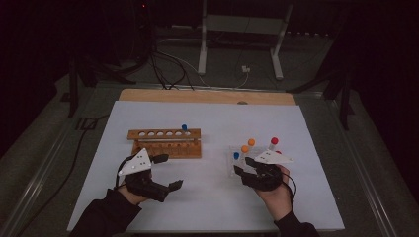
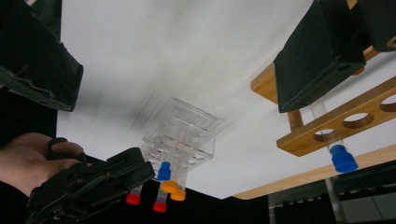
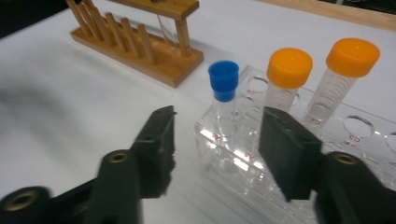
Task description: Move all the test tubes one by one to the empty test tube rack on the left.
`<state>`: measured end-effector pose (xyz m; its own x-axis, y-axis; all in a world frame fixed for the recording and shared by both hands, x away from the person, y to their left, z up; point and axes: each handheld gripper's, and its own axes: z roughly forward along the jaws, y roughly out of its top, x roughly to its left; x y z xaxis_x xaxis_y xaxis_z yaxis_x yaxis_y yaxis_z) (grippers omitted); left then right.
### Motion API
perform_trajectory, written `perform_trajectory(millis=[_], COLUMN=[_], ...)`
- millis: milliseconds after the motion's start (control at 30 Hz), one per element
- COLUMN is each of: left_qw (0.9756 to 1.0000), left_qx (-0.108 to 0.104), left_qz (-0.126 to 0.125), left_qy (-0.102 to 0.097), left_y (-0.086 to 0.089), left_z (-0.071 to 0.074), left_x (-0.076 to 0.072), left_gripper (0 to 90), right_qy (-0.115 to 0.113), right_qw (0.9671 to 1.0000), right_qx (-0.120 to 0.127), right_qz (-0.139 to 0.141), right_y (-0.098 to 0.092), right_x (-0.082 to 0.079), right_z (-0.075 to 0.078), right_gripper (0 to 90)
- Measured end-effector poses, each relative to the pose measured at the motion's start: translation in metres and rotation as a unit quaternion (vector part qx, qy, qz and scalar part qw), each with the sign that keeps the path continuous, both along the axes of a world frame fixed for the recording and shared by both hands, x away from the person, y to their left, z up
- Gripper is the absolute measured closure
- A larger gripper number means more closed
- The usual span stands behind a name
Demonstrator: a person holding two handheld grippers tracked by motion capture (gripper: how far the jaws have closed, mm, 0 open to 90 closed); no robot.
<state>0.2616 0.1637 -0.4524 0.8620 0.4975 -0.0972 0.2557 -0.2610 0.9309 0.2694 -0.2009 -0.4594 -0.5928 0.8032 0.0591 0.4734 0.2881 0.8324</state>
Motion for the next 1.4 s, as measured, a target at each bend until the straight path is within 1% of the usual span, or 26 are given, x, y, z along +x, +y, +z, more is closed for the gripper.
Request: perform_trajectory(millis=[67, 133, 233, 333, 400, 433, 567, 700, 767, 933, 1067, 1200, 1300, 1400], left_qw=[1.0, 1.0, 1.0, 1.0, 0.9999, 0.9999, 0.9999, 1.0, 0.9999, 0.9999, 0.9999, 0.9999, 0.9999, 0.9999], left_qx=[0.001, -0.002, 0.0, 0.004, 0.005, 0.006, 0.006, 0.006, 0.007, 0.01, 0.006, 0.006, 0.005, 0.006], left_qz=[0.003, 0.001, 0.0, -0.003, -0.008, -0.005, -0.005, -0.003, -0.004, -0.004, -0.006, -0.004, -0.006, -0.008], left_qy=[-0.001, 0.003, 0.007, 0.007, 0.008, 0.006, 0.007, 0.006, 0.007, 0.008, 0.011, 0.01, 0.011, 0.01], left_y=[0.0, 0.001, 0.0, -0.001, -0.001, -0.002, -0.002, -0.001, -0.001, -0.002, -0.001, -0.001, -0.001, -0.001], left_z=[-0.001, -0.002, -0.003, -0.003, -0.003, -0.003, -0.003, -0.002, -0.003, -0.004, -0.003, -0.003, -0.002, -0.002], left_x=[0.0, 0.001, 0.001, 0.001, 0.001, 0.001, 0.001, 0.001, 0.001, 0.002, 0.002, 0.002, 0.002, 0.001], left_gripper=[2.1, 2.1, 2.1, 2.1, 2.1, 2.1, 2.1, 2.1, 2.1, 2.2, 2.1, 2.2, 2.2, 2.2], right_qy=[-0.002, 0.001, 0.0, 0.004, 0.006, 0.007, 0.01, 0.012, 0.014, 0.004, -0.002, -0.023, -0.038, -0.05], right_qw=[1.0, 0.9999, 0.9999, 0.9999, 0.9999, 0.9999, 0.9998, 0.9996, 0.9996, 0.9995, 0.9995, 0.9989, 0.9985, 0.9983], right_qx=[-0.009, -0.008, -0.015, -0.01, -0.01, -0.014, -0.019, -0.025, -0.024, -0.032, -0.031, -0.04, -0.039, -0.032], right_qz=[-0.002, -0.006, -0.008, -0.006, -0.003, -0.001, 0.0, -0.001, 0.0, -0.004, -0.007, -0.005, -0.004, -0.005], right_y=[0.001, 0.002, 0.003, 0.003, 0.005, 0.006, 0.009, 0.011, 0.011, 0.013, 0.013, 0.015, 0.014, 0.013], right_x=[0.002, 0.006, 0.01, 0.014, 0.015, 0.016, 0.019, 0.02, 0.021, 0.021, 0.019, 0.013, 0.009, 0.005], right_z=[-0.002, -0.003, -0.005, -0.007, -0.008, -0.009, -0.01, -0.011, -0.012, -0.012, -0.009, 0.0, 0.01, 0.018], right_gripper=[53.7, 57.7, 63.4, 67.6, 69.3, 70.7, 73.9, 75.0, 75.2, 76.9, 77.2, 77.3, 77.3, 77.3])
